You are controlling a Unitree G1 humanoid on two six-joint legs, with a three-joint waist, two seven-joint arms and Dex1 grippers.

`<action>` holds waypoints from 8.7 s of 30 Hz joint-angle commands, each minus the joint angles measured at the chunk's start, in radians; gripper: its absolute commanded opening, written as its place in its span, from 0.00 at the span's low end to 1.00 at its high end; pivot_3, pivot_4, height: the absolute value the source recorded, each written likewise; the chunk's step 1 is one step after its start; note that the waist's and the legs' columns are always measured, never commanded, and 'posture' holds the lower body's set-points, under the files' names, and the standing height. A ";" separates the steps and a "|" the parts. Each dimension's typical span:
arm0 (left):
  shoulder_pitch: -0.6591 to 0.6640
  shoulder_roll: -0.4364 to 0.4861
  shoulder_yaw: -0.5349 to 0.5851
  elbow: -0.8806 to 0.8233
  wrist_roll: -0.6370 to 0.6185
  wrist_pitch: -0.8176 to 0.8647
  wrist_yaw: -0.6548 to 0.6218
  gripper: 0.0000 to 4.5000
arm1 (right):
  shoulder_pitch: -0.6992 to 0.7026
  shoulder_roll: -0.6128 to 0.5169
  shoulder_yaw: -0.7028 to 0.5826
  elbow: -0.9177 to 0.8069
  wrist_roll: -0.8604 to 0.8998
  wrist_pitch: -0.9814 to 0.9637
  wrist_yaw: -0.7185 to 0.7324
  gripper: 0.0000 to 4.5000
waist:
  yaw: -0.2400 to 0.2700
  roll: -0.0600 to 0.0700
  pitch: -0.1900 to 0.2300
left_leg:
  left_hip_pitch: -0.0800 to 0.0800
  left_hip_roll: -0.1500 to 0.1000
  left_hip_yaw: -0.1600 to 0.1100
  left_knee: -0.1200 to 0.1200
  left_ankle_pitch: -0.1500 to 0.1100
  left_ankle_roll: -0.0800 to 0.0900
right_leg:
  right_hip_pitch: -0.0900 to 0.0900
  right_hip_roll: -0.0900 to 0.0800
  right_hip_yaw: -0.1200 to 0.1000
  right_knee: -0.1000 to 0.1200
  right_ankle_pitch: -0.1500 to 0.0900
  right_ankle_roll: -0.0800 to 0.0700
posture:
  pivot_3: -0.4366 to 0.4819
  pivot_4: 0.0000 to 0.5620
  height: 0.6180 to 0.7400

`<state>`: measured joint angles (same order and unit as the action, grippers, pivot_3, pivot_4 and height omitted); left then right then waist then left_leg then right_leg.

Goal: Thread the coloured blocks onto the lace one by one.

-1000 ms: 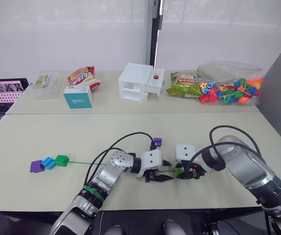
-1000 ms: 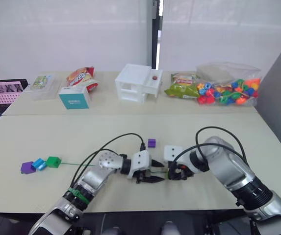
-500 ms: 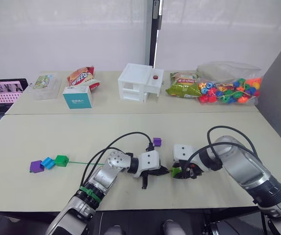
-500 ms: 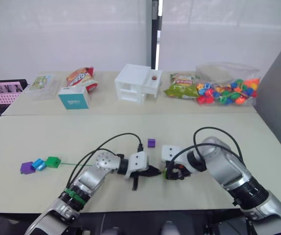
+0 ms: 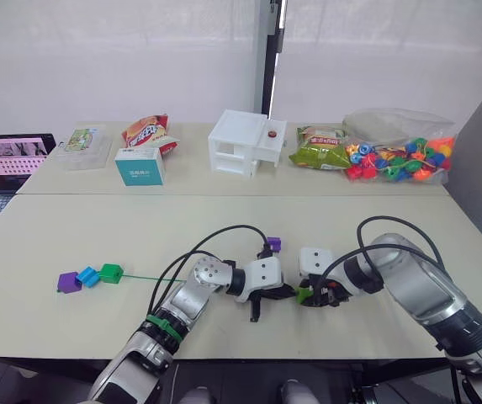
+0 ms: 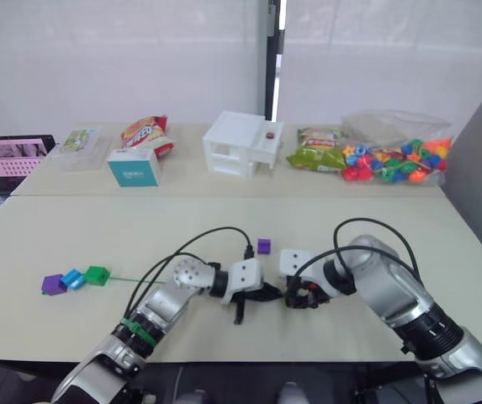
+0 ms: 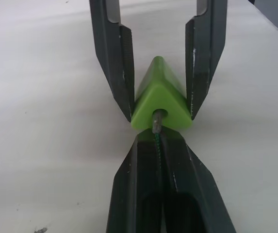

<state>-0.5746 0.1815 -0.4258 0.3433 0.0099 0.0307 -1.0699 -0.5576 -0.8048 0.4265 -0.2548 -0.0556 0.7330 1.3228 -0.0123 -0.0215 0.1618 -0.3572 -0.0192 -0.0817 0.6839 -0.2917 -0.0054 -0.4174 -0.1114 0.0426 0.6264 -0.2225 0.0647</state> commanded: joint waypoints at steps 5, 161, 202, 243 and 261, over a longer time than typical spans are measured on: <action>0.014 0.035 0.064 -0.131 -0.107 0.098 -0.054 0.56 | -0.003 0.040 0.023 -0.026 0.037 0.003 -0.012 0.29 | -0.012 0.000 0.000 | 0.000 0.000 0.000 -0.001 0.000 0.000 | -0.003 0.000 0.000 0.003 0.000 0.000 | 0.48 0.27 1.00; 0.179 0.224 0.164 -0.219 -0.260 -0.037 -0.197 0.99 | 0.021 -0.018 -0.032 -0.008 0.141 -0.172 -0.012 0.00 | -0.018 -0.002 0.002 | -0.008 0.001 -0.001 -0.001 0.000 0.000 | -0.010 0.000 -0.001 0.003 0.000 -0.001 | 0.48 0.27 1.00; 0.215 0.172 0.137 -0.151 -0.207 -0.055 -0.124 0.00 | 0.107 0.011 -0.255 -0.105 0.395 0.054 -0.059 0.44 | 0.001 -0.002 0.002 | -0.007 0.000 -0.001 0.001 0.000 0.001 | -0.007 -0.001 -0.001 0.002 0.000 -0.001 | 0.48 0.27 1.00; 0.290 0.290 0.154 -0.327 -0.255 0.069 -0.147 0.00 | 0.343 0.704 -0.305 0.107 0.191 -0.246 -1.056 0.97 | -0.014 0.000 0.001 | 0.001 0.001 -0.001 -0.004 0.000 0.000 | -0.005 0.001 0.000 0.004 0.000 -0.002 | 0.48 0.27 1.00; 0.292 0.286 0.161 -0.337 -0.257 0.077 -0.110 0.00 | 0.252 0.731 -0.320 0.234 0.159 -0.303 -1.087 0.55 | -0.028 0.000 0.001 | 0.002 0.001 -0.001 -0.006 0.000 0.000 | -0.005 0.001 0.001 0.004 0.000 -0.002 | 0.48 0.27 1.00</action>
<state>-0.2778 0.4690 -0.2739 0.0359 -0.2337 0.1100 -1.1867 -0.3116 -0.0787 0.1084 -0.0151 0.0939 0.4322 0.2329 -0.0401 -0.0214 0.1627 -0.3553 -0.0181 -0.0825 0.6780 -0.2919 -0.0052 -0.4220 -0.1105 0.0436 0.6303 -0.2230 0.0627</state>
